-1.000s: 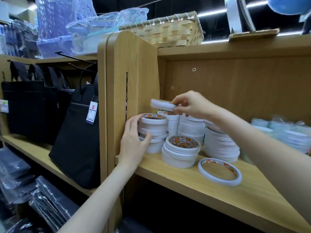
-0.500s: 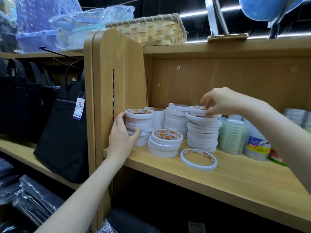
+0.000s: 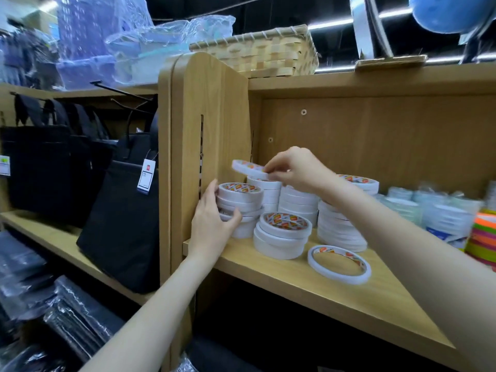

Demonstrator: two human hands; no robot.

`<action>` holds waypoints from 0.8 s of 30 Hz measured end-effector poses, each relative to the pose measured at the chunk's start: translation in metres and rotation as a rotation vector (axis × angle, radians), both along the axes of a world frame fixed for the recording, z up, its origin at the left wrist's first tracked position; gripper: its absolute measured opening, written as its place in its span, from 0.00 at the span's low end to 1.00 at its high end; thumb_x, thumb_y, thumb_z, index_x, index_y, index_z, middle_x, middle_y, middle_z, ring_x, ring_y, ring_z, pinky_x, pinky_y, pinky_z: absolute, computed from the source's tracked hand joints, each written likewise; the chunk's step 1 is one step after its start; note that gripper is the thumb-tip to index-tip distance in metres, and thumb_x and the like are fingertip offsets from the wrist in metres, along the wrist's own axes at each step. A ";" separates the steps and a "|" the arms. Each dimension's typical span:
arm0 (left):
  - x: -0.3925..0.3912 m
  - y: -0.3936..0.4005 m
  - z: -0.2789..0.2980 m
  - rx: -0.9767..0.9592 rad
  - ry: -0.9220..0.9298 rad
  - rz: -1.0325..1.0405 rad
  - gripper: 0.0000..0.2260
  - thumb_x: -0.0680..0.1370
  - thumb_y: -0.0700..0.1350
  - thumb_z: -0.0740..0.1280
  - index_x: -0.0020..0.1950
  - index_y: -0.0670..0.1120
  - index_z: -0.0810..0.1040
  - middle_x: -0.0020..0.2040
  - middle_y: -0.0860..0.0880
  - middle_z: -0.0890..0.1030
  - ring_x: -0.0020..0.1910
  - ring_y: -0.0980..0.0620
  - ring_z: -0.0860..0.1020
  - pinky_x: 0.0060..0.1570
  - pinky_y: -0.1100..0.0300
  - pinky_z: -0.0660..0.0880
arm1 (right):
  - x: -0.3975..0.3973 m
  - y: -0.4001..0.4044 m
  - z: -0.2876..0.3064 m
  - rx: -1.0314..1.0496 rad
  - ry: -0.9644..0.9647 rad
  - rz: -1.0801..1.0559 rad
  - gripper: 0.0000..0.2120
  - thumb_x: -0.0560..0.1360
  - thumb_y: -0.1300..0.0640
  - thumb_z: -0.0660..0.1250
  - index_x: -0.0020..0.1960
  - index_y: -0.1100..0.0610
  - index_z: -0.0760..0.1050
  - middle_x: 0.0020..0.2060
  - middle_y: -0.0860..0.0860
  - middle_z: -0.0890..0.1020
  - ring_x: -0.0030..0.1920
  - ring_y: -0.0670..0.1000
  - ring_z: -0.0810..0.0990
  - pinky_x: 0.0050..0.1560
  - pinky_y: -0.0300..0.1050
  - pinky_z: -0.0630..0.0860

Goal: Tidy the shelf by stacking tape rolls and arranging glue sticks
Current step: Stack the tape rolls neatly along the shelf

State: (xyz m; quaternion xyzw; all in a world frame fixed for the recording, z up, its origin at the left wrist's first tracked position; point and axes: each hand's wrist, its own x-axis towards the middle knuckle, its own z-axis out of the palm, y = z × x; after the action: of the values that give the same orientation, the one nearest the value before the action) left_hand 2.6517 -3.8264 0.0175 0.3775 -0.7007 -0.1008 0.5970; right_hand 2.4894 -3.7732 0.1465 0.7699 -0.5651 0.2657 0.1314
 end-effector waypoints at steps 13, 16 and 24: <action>-0.003 0.002 -0.003 0.000 0.065 0.060 0.23 0.76 0.33 0.59 0.71 0.43 0.63 0.64 0.46 0.74 0.61 0.50 0.73 0.59 0.60 0.69 | -0.003 0.009 0.009 0.268 0.040 0.068 0.09 0.73 0.60 0.68 0.53 0.55 0.79 0.41 0.47 0.80 0.31 0.41 0.76 0.28 0.34 0.73; -0.002 0.002 -0.004 0.006 0.062 0.052 0.23 0.76 0.34 0.60 0.70 0.44 0.64 0.63 0.47 0.74 0.60 0.51 0.74 0.58 0.61 0.70 | 0.010 -0.022 -0.007 0.310 0.137 0.056 0.08 0.74 0.62 0.67 0.52 0.58 0.79 0.40 0.47 0.79 0.30 0.41 0.76 0.30 0.35 0.74; -0.002 -0.001 -0.002 -0.015 -0.055 0.011 0.29 0.74 0.44 0.67 0.73 0.47 0.60 0.67 0.50 0.70 0.65 0.53 0.70 0.63 0.58 0.69 | 0.002 -0.036 -0.004 0.297 0.076 0.098 0.03 0.72 0.64 0.68 0.44 0.59 0.77 0.31 0.41 0.76 0.33 0.46 0.80 0.39 0.31 0.73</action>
State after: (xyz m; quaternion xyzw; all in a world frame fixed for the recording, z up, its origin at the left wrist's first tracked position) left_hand 2.6498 -3.8270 0.0158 0.3793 -0.7156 -0.0818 0.5808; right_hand 2.4914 -3.8089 0.1429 0.8170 -0.5546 0.1559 0.0245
